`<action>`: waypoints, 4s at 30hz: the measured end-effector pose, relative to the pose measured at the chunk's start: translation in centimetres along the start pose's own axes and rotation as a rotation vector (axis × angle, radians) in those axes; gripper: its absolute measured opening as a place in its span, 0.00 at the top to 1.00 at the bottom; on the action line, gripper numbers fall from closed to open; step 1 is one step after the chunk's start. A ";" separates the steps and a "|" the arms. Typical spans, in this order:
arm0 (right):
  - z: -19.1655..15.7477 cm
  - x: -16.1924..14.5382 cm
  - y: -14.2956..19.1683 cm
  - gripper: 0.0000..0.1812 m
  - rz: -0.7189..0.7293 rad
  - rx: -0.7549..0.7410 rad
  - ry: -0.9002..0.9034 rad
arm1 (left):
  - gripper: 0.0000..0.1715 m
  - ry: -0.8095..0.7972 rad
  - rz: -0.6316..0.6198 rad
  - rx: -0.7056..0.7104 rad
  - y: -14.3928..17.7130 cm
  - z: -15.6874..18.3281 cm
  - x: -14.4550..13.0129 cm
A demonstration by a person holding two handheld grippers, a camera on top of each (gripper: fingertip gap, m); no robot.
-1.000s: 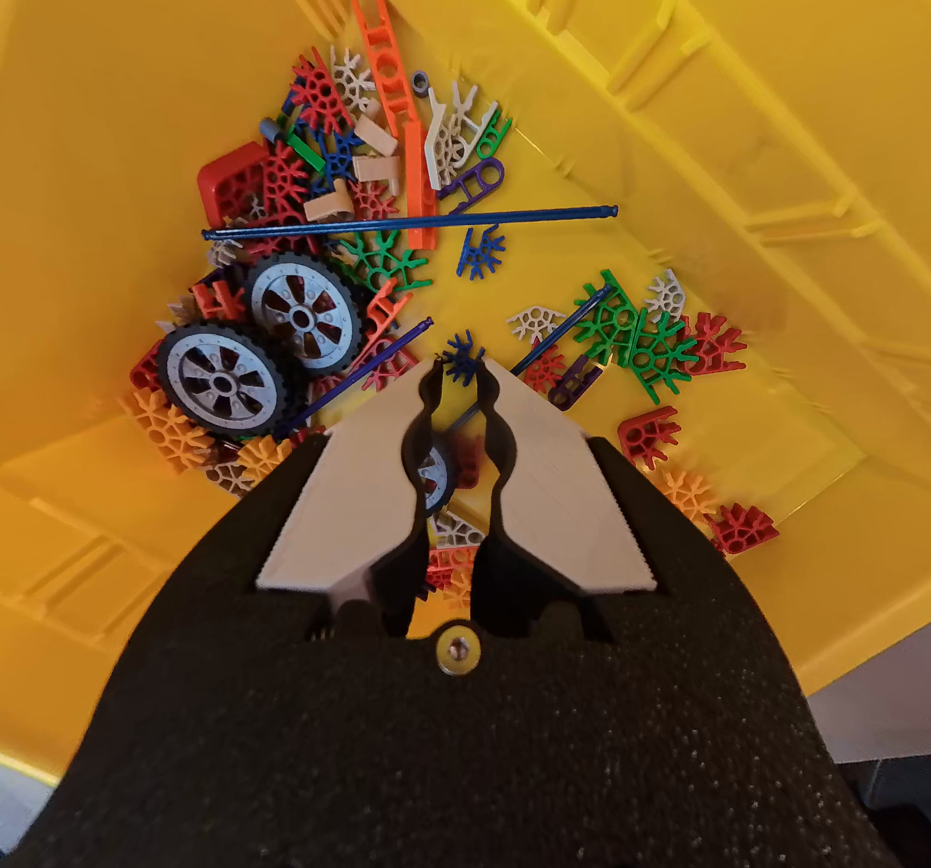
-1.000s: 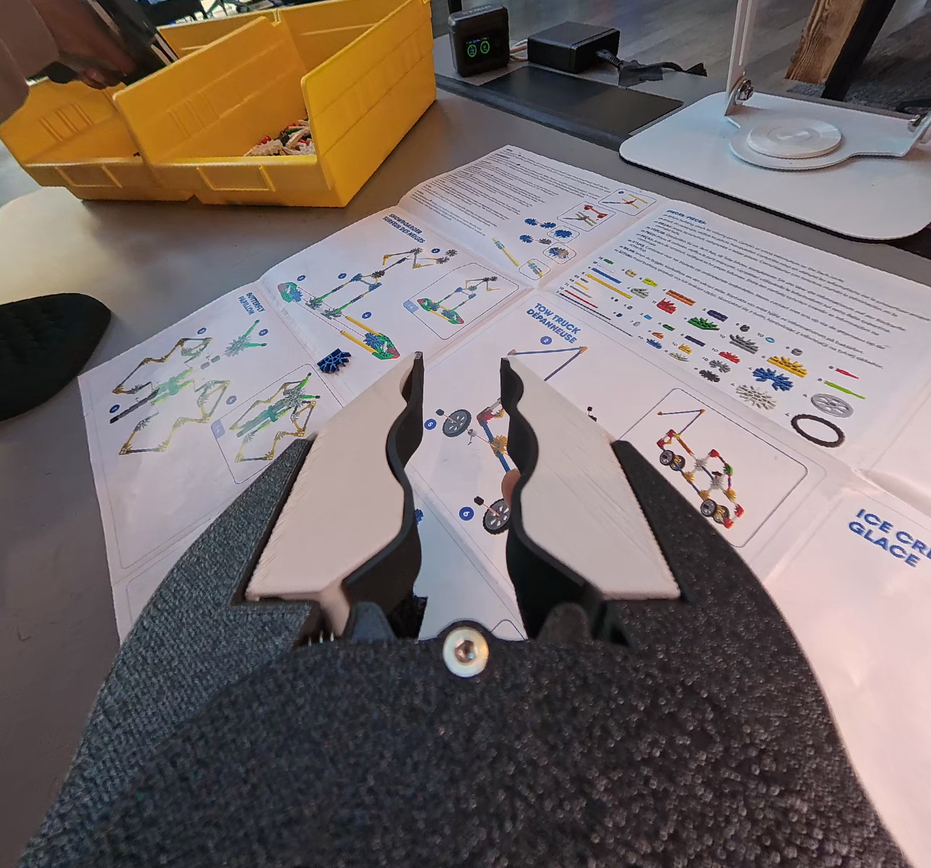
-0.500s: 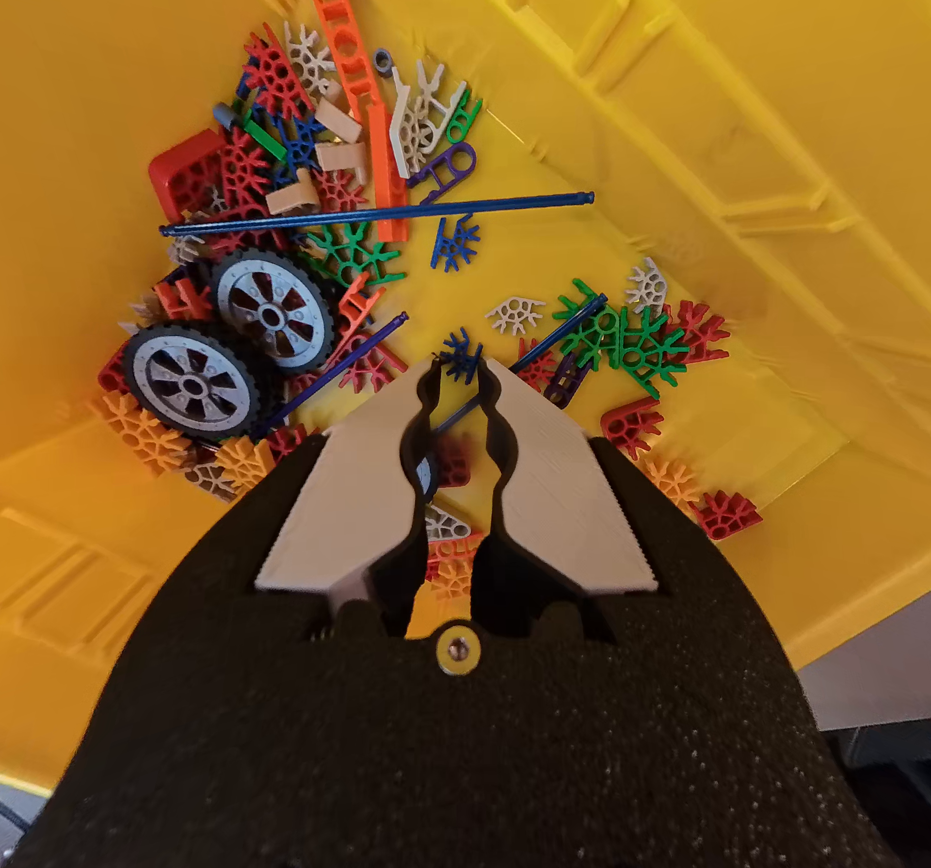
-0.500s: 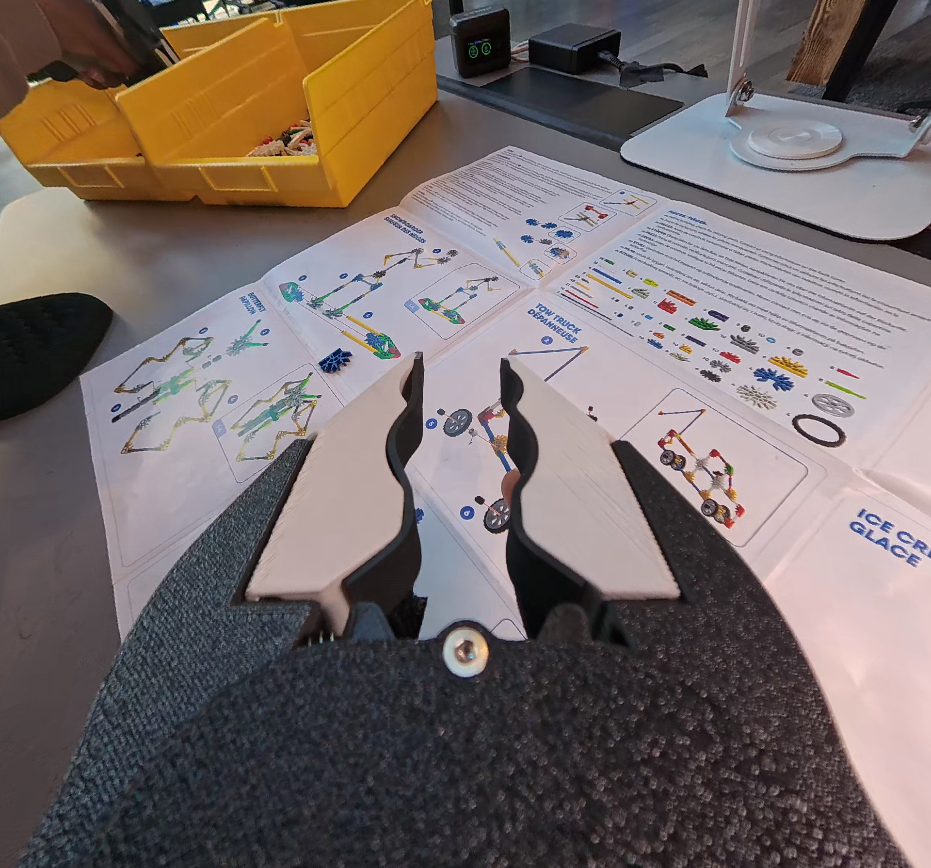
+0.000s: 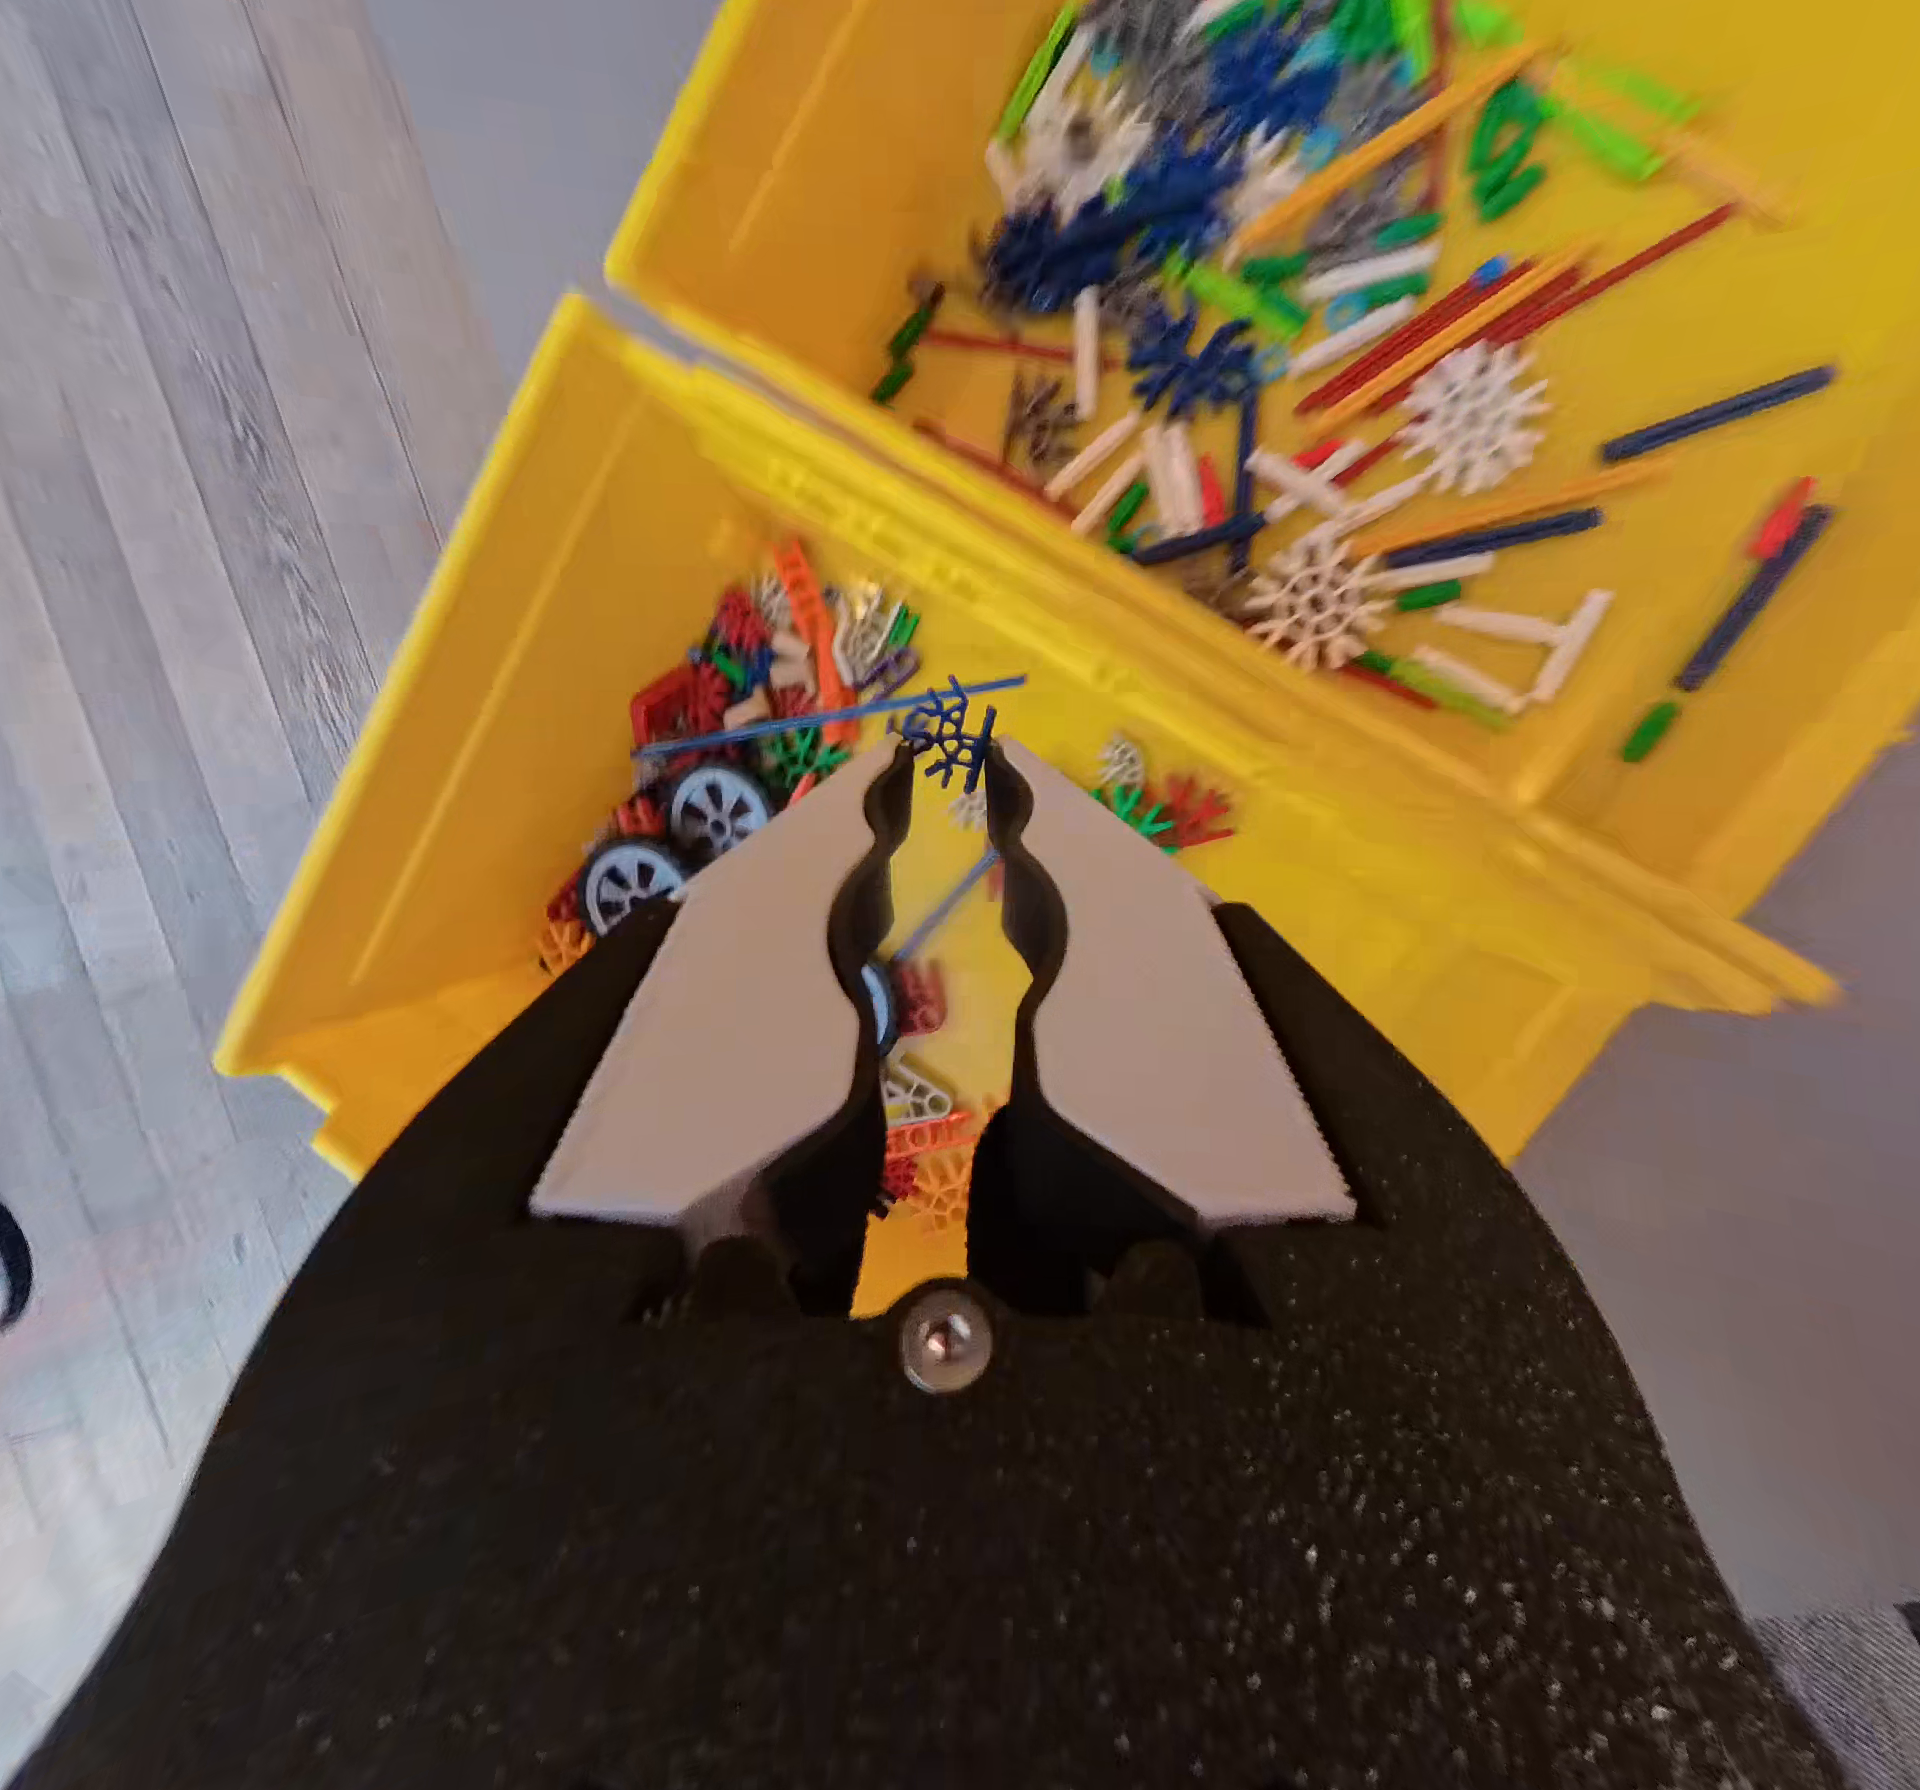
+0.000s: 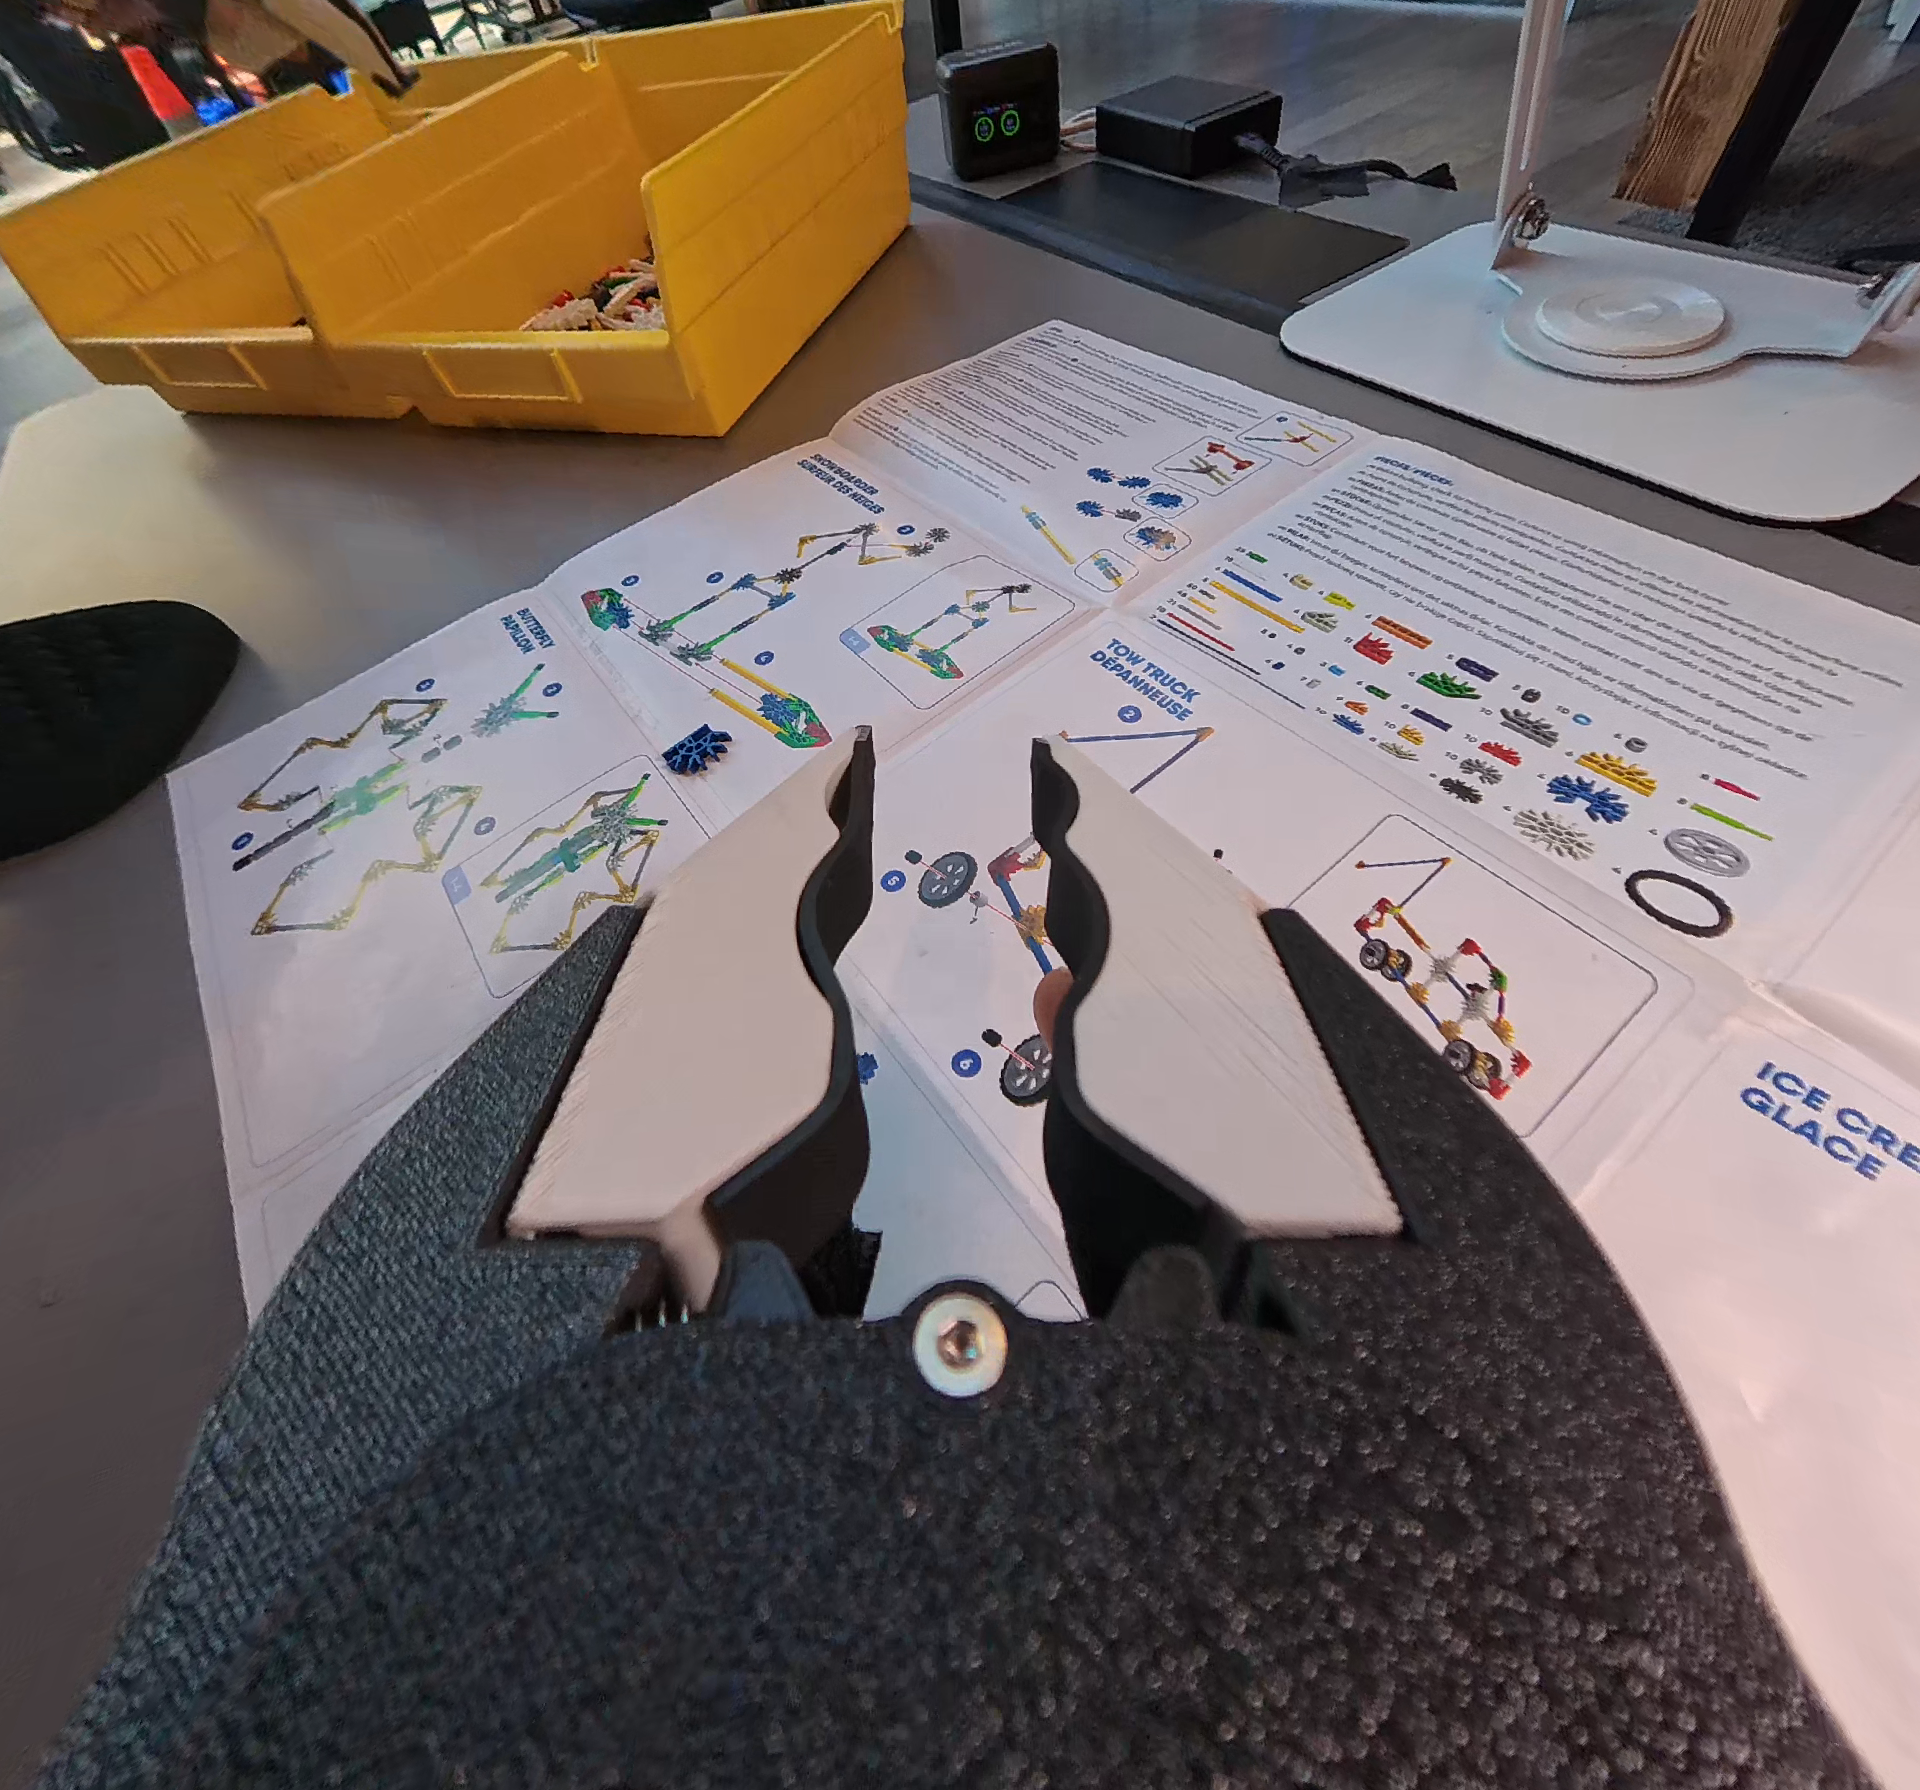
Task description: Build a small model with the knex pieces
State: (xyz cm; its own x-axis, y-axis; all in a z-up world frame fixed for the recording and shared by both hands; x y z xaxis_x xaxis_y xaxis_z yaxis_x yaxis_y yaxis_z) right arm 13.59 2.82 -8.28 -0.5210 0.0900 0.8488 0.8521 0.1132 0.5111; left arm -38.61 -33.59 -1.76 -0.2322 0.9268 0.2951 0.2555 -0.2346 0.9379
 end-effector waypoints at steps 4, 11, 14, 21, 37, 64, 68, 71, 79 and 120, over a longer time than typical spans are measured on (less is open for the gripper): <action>-0.5 0.1 -0.1 0.84 0.004 0.007 0.018 | 0.92 -0.218 0.202 -0.025 5.4 8.6 4.0; -1.0 0.0 0.5 0.84 0.011 0.004 0.050 | 0.92 -0.583 0.373 -0.250 4.0 28.3 6.7; -0.9 0.0 0.7 0.84 0.016 0.001 0.053 | 0.92 -0.640 0.378 -0.401 0.9 34.8 7.0; -1.0 -0.3 0.6 0.84 0.008 0.024 0.053 | 0.92 -0.702 0.336 -0.553 -3.4 42.8 7.7; -1.2 -0.4 0.4 0.84 -0.004 0.038 0.050 | 0.88 -0.787 0.389 -0.508 -4.3 49.1 10.0; -1.1 -0.3 -0.1 0.84 -0.012 0.031 0.028 | 0.76 -0.264 0.169 0.101 -5.8 22.0 1.6; -1.0 -0.3 -0.1 0.84 -0.011 0.026 0.019 | 0.82 -0.351 0.176 0.169 -5.5 23.7 1.5; -0.8 -0.3 -0.1 0.84 -0.011 0.030 0.004 | 0.82 -0.401 0.219 0.188 -5.0 26.0 1.1; 0.1 -0.3 -0.3 0.84 -0.025 0.040 -0.065 | 0.82 -0.423 0.327 0.232 -4.4 31.1 0.2; 0.5 1.7 2.5 0.82 0.061 0.037 -0.100 | 0.83 0.070 0.620 -0.078 -1.1 24.4 -3.6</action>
State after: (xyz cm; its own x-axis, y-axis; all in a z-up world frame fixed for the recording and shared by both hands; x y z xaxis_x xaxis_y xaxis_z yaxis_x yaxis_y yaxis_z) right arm 14.83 3.73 -5.60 -0.4723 0.1962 0.8593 0.8809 0.1406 0.4520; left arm -15.14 -29.48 -8.31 -0.1243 0.5912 0.7969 0.2938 -0.7452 0.5986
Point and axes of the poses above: each gripper's, where its closed fingertips meet, y back along the fingers, x out of its top, z = x × y across the jaws, the point moved 6 cm from there along y, back along the fingers, and after that the axes turned 11 degrees about -z, right-handed, at the moved point
